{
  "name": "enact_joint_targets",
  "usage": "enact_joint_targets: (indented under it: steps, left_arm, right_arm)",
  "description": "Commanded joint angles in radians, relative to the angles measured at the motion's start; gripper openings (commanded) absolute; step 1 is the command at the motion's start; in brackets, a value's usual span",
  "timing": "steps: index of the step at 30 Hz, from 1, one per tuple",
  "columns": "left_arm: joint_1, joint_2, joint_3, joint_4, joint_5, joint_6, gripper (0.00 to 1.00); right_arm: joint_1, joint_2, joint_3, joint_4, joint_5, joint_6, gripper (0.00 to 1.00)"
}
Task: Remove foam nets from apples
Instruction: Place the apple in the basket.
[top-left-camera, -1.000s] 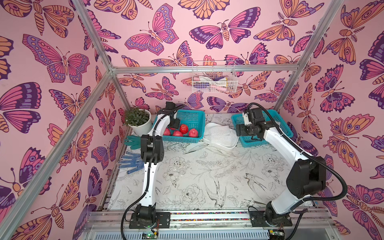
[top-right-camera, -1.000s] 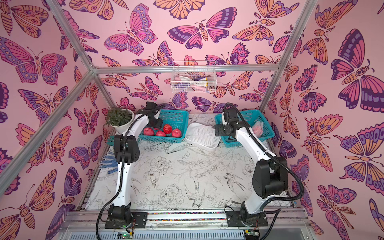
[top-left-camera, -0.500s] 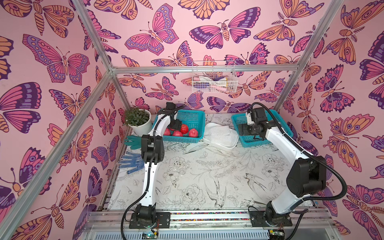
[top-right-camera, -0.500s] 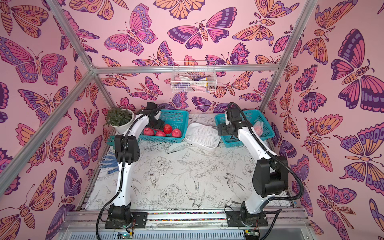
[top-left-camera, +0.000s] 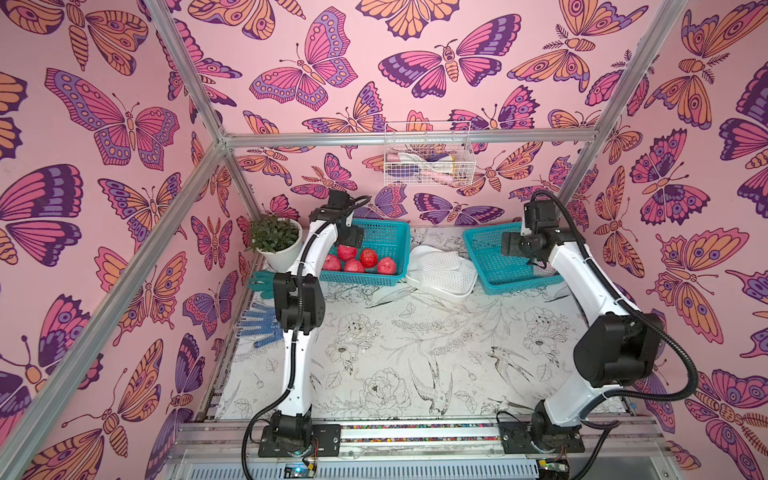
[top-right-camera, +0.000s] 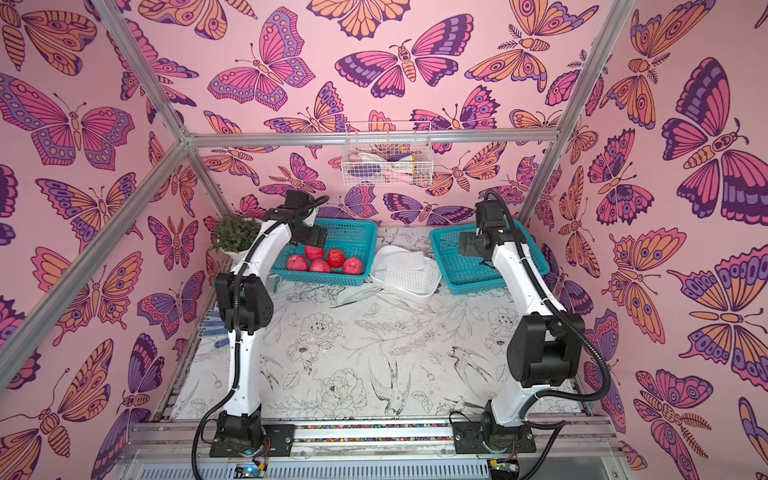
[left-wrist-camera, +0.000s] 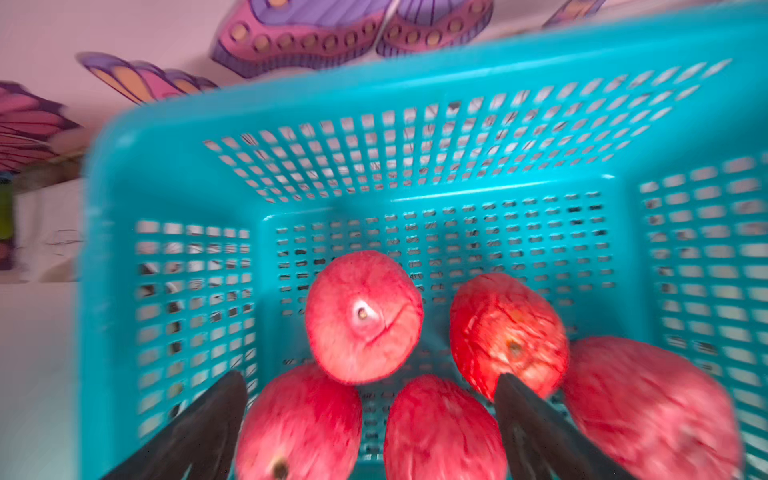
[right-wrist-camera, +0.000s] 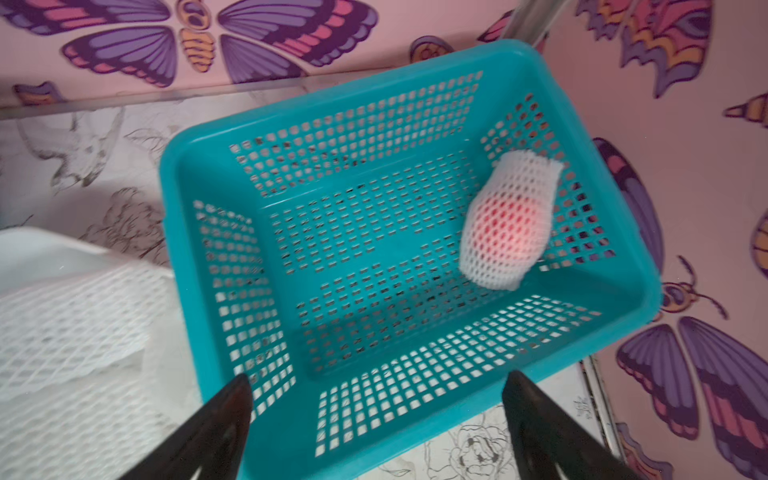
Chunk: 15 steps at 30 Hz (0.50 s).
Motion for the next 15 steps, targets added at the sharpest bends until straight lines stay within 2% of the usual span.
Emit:
enact_joint_targets:
  steps: [1,6,10,12,15]
  left_arm:
    - [-0.004,-0.107,-0.076,-0.017,-0.011,-0.022,0.95]
    - [-0.019,-0.256,-0.266,0.022,0.018,-0.056,0.95]
    - [-0.033,-0.394,-0.460,0.105,0.070,-0.102,0.94]
    - [-0.042,-0.447,-0.533,0.137,0.103,-0.125,0.94]
    - [-0.073,-0.510,-0.608,0.137,0.116,-0.125,0.94]
  right_arm:
    - [-0.031,0.088,0.085,-0.099,0.129,0.047,0.97]
    - [-0.065,0.221,0.251,-0.173,0.207,0.059,0.98]
    - [-0.088,0.370,0.455,-0.293,0.269,0.112,0.98]
    - [-0.089,0.437,0.558,-0.357,0.270,0.136,0.98]
    - [-0.092,0.484,0.610,-0.373,0.246,0.164,0.98]
